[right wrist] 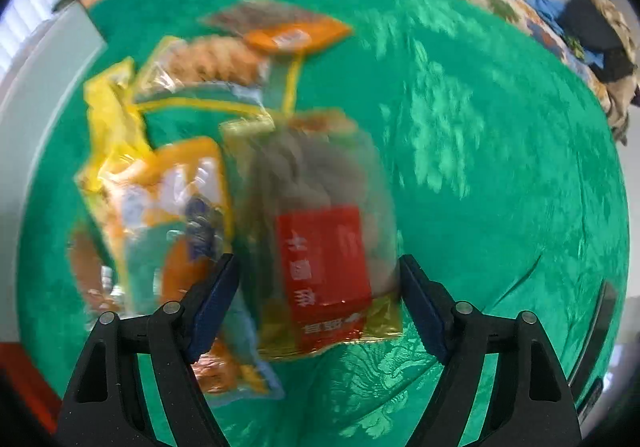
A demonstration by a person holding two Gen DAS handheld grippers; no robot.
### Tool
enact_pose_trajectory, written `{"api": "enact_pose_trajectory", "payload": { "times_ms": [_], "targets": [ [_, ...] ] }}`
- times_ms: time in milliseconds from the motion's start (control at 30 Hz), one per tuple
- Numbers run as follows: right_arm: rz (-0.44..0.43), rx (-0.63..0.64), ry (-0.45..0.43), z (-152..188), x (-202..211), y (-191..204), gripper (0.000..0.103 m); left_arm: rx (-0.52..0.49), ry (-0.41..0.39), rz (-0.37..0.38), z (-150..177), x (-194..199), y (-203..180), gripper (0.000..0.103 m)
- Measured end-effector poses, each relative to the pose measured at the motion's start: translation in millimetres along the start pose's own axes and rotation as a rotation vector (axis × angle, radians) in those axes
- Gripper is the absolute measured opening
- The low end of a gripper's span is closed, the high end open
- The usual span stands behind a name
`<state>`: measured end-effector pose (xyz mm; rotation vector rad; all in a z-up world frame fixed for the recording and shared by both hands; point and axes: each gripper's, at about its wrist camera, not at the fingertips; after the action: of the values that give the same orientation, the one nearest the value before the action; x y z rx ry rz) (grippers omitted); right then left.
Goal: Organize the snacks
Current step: 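Grasp the red-labelled round-snack packet with the right tool while the left tool holds the red packet, then carry both packets into the white box and open both tools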
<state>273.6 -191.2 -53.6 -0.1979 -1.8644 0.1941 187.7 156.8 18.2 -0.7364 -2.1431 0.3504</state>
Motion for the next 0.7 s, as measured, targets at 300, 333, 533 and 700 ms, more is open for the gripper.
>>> {"api": "enact_pose_trajectory", "payload": {
  "times_ms": [300,333,533,700],
  "targets": [
    [-0.276,-0.231,-0.171,15,91,-39,0.059,0.086,-0.133,0.141,-22,52,15,0.038],
    [-0.324,-0.22,-0.2,12,111,-29,0.059,0.096,-0.15,0.149,-25,61,20,0.038],
    [-0.621,-0.055,-0.33,-6,218,91,0.059,0.106,-0.212,0.034,-35,118,61,0.038],
    [-0.717,0.097,-0.354,-17,255,217,0.061,0.119,-0.16,-0.214,-25,142,115,0.047]
  ]
}}
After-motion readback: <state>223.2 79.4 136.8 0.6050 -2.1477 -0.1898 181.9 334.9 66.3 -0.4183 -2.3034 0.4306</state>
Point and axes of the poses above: each gripper's, at about its wrist camera, not at the fingertips, and x roughly against the way its jaws point, y to its left, z to its underside, and after that the axes turned 14 degrees about z, right-handed
